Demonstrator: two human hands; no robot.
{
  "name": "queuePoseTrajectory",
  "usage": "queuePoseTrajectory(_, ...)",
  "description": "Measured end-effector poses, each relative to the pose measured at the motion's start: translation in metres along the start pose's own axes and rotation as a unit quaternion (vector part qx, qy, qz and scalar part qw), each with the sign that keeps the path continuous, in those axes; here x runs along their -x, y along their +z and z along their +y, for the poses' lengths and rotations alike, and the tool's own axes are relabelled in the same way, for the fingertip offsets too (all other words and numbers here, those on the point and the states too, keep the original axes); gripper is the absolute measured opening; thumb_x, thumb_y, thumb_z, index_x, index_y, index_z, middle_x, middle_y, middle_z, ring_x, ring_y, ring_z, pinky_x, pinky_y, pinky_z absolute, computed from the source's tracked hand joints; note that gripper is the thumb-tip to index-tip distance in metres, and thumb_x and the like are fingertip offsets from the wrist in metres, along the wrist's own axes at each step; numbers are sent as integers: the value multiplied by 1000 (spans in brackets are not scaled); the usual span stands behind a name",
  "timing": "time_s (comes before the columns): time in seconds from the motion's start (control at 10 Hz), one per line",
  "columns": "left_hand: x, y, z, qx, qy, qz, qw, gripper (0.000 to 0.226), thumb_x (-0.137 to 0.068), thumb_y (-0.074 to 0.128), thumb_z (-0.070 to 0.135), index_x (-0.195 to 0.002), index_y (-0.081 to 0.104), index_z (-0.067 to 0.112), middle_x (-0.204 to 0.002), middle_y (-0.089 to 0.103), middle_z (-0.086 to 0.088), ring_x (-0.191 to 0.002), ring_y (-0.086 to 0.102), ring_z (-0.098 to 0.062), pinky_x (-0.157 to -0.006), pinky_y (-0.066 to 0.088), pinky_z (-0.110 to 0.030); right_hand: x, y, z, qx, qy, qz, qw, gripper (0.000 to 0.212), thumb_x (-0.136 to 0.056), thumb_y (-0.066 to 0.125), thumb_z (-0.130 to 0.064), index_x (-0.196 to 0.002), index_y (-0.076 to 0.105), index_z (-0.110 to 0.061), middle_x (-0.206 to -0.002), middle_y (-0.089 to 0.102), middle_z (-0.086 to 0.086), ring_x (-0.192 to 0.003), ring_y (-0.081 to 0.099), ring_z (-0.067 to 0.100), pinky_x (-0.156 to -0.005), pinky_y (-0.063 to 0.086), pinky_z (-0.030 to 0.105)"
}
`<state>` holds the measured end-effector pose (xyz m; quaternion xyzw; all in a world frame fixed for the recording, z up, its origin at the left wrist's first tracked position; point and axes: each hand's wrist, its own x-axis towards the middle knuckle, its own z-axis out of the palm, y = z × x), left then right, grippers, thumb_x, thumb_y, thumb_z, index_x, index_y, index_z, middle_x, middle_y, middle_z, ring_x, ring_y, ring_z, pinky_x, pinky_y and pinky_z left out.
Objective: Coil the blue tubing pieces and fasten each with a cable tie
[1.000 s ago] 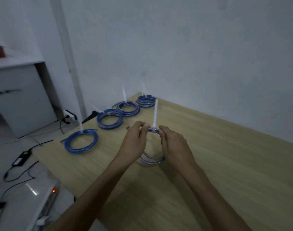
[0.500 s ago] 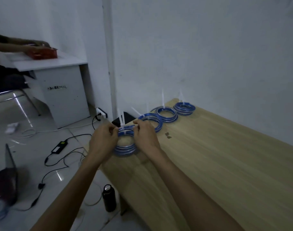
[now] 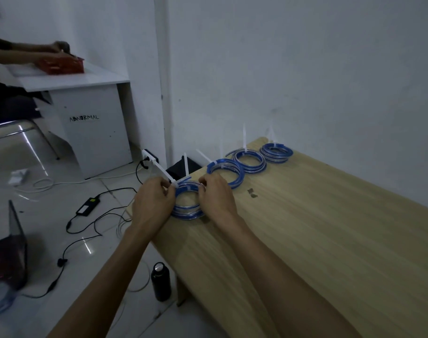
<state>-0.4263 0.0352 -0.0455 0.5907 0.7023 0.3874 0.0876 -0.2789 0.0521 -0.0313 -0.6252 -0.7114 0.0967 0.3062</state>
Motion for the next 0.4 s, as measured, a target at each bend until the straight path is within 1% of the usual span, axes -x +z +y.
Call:
queuePoseTrajectory(0.1, -2, 1, 0, 5, 21, -8, 1000, 28, -97, 60, 41, -102, 69, 16, -91, 63, 2, -75, 56, -8, -67, 47, -29, 4, -4, 2, -14, 6, -5, 1000, 21, -101, 54, -20, -113, 69, -11, -112, 64, 6, -103, 60, 20, -90, 54, 40)
queuePoseTrajectory(0.2, -3, 3, -1, -21, 25, -6, 999, 34, -97, 57, 47, -106, 70, 16, -99, 68, -1, -80, 59, -12, -68, 48, -30, 5, -12, 4, -21, 10, -4, 1000, 23, -101, 54, -21, -115, 69, -11, -115, 64, 5, -103, 61, 20, -89, 54, 38)
queuePoseTrajectory(0.3, 5, 2, 1, -65, 55, 24, 996, 36, -97, 56, 47, -109, 70, 16, -103, 68, -4, -89, 59, -17, -71, 48, -34, 9, -18, 7, -24, 18, -21, 999, 27, -101, 55, -23, -122, 67, -10, -118, 65, 6, -105, 63, 20, -87, 53, 35)
queuePoseTrajectory(0.4, 7, 0, 10, -82, 94, 41, 991, 34, -96, 60, 42, -113, 69, 13, -106, 68, -8, -98, 60, -25, -83, 51, -43, 11, -25, 10, -39, 35, -16, 998, 29, -100, 56, -27, -121, 69, -11, -114, 67, 4, -100, 65, 19, -83, 55, 36)
